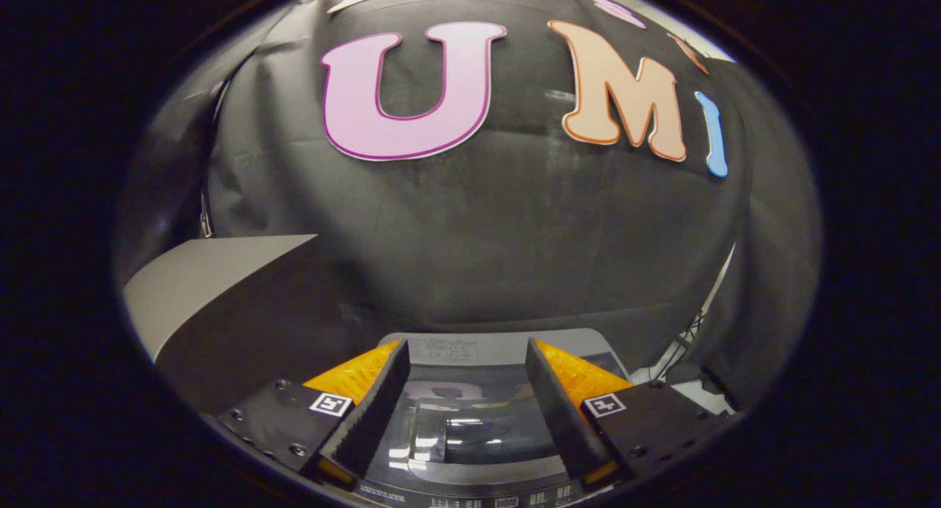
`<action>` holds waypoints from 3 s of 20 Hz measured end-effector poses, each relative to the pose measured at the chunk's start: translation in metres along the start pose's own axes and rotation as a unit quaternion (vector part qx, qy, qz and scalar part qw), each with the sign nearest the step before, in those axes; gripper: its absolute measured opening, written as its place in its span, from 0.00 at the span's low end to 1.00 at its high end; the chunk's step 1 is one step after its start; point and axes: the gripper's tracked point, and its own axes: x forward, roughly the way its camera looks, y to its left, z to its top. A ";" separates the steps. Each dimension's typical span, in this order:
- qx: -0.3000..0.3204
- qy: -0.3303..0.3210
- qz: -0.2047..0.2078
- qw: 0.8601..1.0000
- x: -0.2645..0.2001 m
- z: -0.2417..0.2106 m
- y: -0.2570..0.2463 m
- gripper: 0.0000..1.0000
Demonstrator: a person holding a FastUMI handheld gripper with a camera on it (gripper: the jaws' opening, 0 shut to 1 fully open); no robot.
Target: Put the clothes into the washing machine and then close the washing machine lid.
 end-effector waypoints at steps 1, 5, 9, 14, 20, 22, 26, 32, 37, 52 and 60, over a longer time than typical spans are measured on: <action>0.003 -0.005 0.000 1.000 -0.004 -0.002 -0.006 0.99; 0.020 -0.026 -0.006 0.999 -0.018 -0.013 -0.031 0.99; 0.028 -0.060 -0.003 0.998 -0.042 -0.016 -0.062 0.98; 0.026 -0.104 0.001 0.994 -0.072 -0.026 -0.095 0.98; 0.012 -0.143 0.009 0.990 -0.101 -0.055 -0.118 0.98; 0.011 -0.150 0.011 0.989 -0.112 -0.069 -0.123 0.98; 0.009 -0.154 0.022 0.988 -0.131 -0.096 -0.130 0.98; 0.007 -0.168 0.057 0.984 -0.161 -0.134 -0.128 0.98; 0.041 -0.163 0.070 0.983 -0.181 -0.169 -0.134 0.98; 0.025 -0.149 0.039 0.988 -0.194 -0.213 -0.155 0.96; 0.054 -0.142 0.032 0.988 -0.195 -0.211 -0.167 0.96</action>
